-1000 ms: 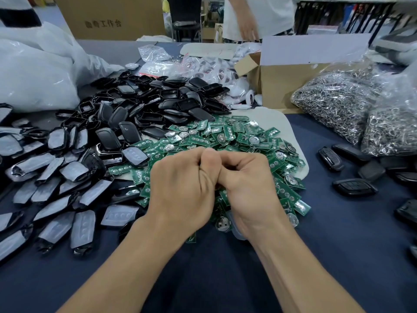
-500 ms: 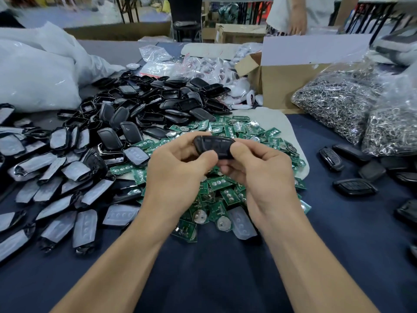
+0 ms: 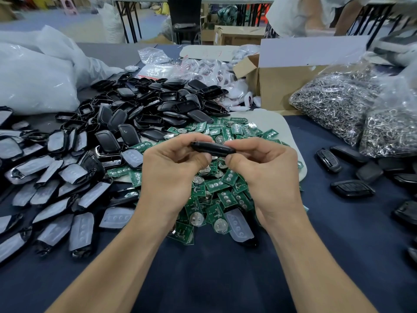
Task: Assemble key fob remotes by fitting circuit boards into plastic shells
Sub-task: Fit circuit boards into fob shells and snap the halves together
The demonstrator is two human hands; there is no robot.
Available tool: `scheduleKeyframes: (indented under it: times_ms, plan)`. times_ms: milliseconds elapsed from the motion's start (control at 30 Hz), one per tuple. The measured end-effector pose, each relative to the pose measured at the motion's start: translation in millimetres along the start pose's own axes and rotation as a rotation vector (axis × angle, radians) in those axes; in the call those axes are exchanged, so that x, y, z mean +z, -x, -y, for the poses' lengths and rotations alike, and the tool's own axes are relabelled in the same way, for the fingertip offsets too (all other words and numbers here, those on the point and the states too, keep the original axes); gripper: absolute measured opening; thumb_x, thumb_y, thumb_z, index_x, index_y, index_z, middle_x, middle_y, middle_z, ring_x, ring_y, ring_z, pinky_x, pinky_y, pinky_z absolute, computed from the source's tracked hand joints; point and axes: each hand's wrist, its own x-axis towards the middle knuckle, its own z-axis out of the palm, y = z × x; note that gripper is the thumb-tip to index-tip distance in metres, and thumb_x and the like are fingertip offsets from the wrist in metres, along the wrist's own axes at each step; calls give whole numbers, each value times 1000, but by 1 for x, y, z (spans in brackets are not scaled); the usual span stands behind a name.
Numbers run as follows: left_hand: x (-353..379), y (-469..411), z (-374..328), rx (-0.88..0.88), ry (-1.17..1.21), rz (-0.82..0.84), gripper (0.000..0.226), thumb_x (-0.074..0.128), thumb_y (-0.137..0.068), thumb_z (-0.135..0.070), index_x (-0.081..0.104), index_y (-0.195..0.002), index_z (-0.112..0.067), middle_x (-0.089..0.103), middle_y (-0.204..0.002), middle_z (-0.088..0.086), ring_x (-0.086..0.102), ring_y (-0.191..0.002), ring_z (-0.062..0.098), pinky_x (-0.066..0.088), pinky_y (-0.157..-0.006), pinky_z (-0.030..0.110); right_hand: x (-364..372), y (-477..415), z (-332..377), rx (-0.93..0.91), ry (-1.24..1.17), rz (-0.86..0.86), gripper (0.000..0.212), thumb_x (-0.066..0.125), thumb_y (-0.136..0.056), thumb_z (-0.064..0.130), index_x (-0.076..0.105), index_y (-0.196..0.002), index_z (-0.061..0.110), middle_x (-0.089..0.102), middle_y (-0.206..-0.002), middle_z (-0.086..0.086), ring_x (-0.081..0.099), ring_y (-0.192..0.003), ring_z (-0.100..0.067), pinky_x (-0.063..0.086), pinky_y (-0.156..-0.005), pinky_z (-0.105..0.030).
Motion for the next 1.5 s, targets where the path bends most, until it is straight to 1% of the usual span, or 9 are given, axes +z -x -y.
scheduleKeyframes:
  times_ms: [300, 533, 700, 833, 1000, 1100, 1200, 1300, 1500]
  plan:
    - [0, 1, -2, -55, 18, 10, 32, 76, -85, 8, 81, -97, -21, 81, -92, 5, 76, -89, 15, 57, -81, 21, 0, 1, 3, -16, -40, -2, 31, 78, -76, -11, 82, -76, 20, 77, -71, -2, 67, -64, -13, 55, -65, -23]
    - [-2, 3, -5, -112, 34, 37, 27, 76, -86, 5, 79, -103, -15, 81, -94, 5, 75, -90, 12, 54, -79, 15, 2, 2, 3, -93, 55, -17, 24, 79, -70, 8, 83, -82, 29, 78, -72, 3, 74, -66, -13, 56, -64, -20]
    - [-2, 4, -7, -90, 58, 45, 21, 81, -71, -9, 81, -89, -20, 79, -91, 7, 72, -84, 14, 56, -77, 21, 2, 2, 2, -181, 144, -4, 29, 79, -72, 7, 82, -81, 34, 78, -76, 11, 75, -70, -11, 56, -64, -18]
    - [-5, 2, -6, -72, 73, 58, 24, 86, -71, -2, 81, -83, -21, 77, -83, 4, 70, -79, 13, 55, -74, 21, 2, 4, 1, -190, 176, 17, 27, 78, -72, 8, 81, -79, 33, 77, -75, 12, 74, -69, -9, 55, -62, -17]
    - [-4, 2, -2, -74, 16, 14, 27, 83, -76, 5, 82, -78, -22, 75, -73, -2, 68, -68, 9, 54, -67, 17, 0, 3, 2, -29, 223, 106, 20, 82, -77, 8, 80, -79, 28, 77, -71, 5, 74, -66, -10, 57, -63, -21]
    - [-2, 2, -3, -85, 106, 18, 28, 86, -72, 1, 83, -92, -18, 80, -88, 6, 75, -81, 14, 56, -75, 19, 6, 5, 1, 262, -127, 50, 16, 76, -89, 1, 78, -79, 14, 76, -71, -9, 70, -59, -17, 57, -58, -24]
    - [-1, 2, -2, -73, 130, 28, 33, 80, -76, -1, 83, -103, -18, 81, -99, 7, 76, -91, 17, 58, -78, 22, 14, 6, 0, 484, -432, 66, 18, 63, -99, 3, 71, -83, 5, 75, -74, -13, 71, -58, -19, 58, -54, -24]
    - [-1, 2, -1, -67, 53, -2, 33, 78, -79, -9, 81, -111, -19, 81, -103, 2, 77, -96, 16, 59, -80, 25, 20, 8, 0, 510, -423, 176, 19, 53, -105, 6, 64, -90, 6, 73, -72, -11, 72, -59, -18, 62, -58, -28]
    - [2, 3, -1, 40, -164, 54, 39, 76, -78, -17, 79, -109, -38, 76, -113, -14, 71, -110, 8, 54, -99, 34, 23, 11, 2, 484, -474, 276, 28, 44, -109, 5, 65, -91, 9, 76, -74, -4, 75, -67, -19, 65, -65, -37]
